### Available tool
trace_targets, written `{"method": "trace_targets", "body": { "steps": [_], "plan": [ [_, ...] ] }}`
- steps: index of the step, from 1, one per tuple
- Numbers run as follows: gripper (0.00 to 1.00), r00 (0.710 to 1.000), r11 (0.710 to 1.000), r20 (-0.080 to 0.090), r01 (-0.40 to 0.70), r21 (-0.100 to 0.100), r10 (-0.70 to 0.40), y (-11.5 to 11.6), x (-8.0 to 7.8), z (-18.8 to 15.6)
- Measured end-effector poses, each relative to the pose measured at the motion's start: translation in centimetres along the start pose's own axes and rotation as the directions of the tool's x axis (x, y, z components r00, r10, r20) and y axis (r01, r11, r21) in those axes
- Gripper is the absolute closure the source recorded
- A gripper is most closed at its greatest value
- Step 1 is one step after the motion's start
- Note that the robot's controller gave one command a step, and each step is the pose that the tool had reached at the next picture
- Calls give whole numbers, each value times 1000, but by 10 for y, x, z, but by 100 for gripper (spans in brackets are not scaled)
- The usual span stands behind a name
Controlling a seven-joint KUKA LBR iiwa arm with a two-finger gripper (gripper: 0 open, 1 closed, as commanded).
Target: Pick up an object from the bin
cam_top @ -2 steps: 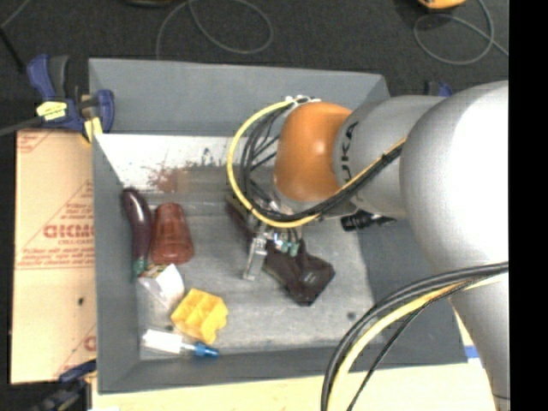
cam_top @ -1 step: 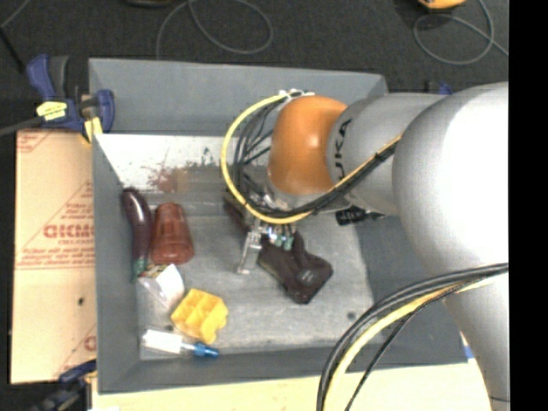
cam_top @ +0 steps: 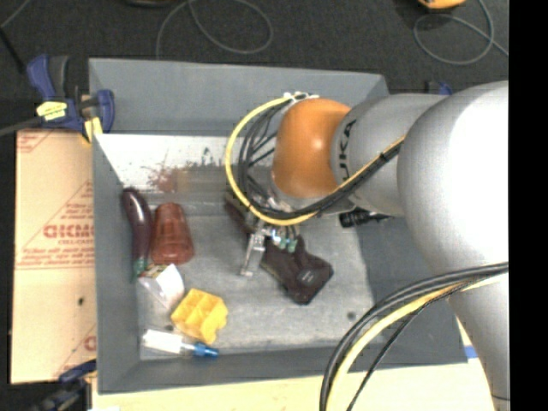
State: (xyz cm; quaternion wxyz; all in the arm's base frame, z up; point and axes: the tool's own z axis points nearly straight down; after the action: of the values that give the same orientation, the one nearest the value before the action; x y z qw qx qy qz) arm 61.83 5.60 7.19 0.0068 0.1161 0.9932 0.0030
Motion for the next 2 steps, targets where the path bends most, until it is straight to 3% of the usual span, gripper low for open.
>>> {"method": "trace_targets", "body": {
  "steps": [1,2],
  "plan": [
    [100,1000,1000,6,1,-2,-1,5,-6,-2],
    [100,1000,1000,6,1,-2,-1,5,-6,-2]
  ]
}}
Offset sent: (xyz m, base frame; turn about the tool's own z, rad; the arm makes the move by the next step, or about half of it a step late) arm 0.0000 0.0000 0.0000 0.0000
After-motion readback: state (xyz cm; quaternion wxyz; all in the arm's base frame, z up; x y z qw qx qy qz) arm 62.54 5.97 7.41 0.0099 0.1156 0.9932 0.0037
